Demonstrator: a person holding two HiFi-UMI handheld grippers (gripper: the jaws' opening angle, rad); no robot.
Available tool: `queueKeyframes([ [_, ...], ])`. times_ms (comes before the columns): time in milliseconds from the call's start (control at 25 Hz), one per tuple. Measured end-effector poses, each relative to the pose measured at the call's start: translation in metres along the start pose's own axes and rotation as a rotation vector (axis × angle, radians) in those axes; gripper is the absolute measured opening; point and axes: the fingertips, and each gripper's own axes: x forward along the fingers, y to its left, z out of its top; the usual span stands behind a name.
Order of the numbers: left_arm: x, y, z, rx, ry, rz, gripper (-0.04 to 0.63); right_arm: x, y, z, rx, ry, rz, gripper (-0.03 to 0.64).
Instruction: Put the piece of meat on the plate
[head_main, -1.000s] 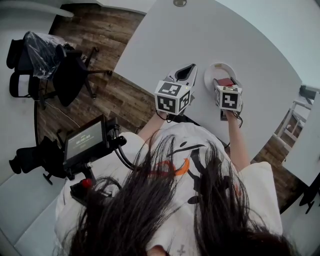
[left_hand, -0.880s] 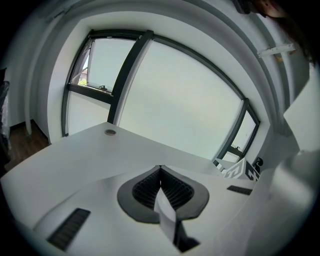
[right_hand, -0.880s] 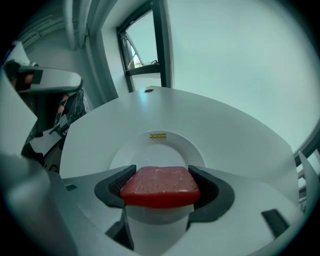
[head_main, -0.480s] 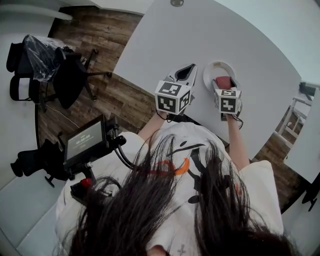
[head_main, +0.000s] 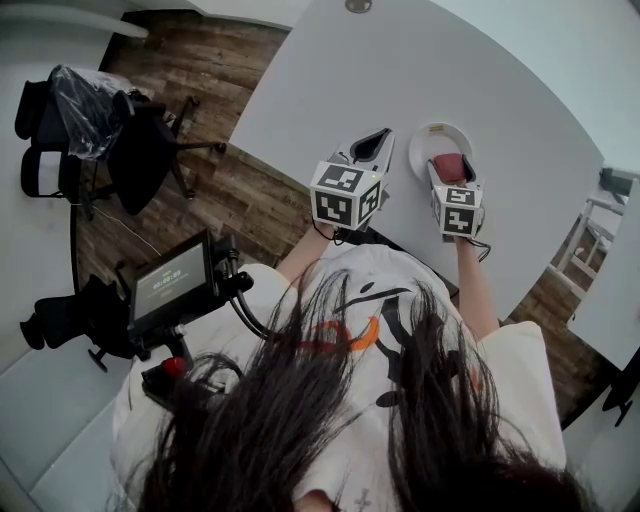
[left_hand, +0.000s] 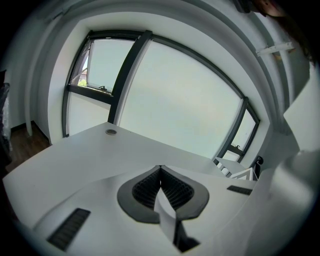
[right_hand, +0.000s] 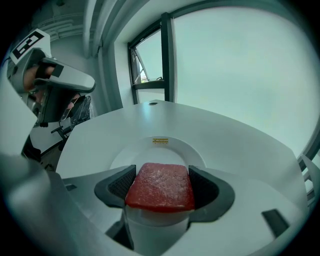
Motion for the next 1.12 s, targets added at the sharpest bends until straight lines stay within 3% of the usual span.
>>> queueKeyframes([
  [480,0.0008,-0.0018,-0.003,0.002,0.01,-0.009,0.006,0.0048,0.0018,-0.0003,0.01,0.057,0.001,0.334],
  [760,0.0012,-0.0001,-0.002,0.0,0.009,-0.004,0.006,0.0088,0.0076,-0.0033,0.005,0.117,0.048,0.336],
  [1120,0.0025,-0.0012,-0.0053,0.002,0.02,-0.011,0.006,0.0106,0.0049,-0.0031,0.025,0.119,0.037,0.336],
])
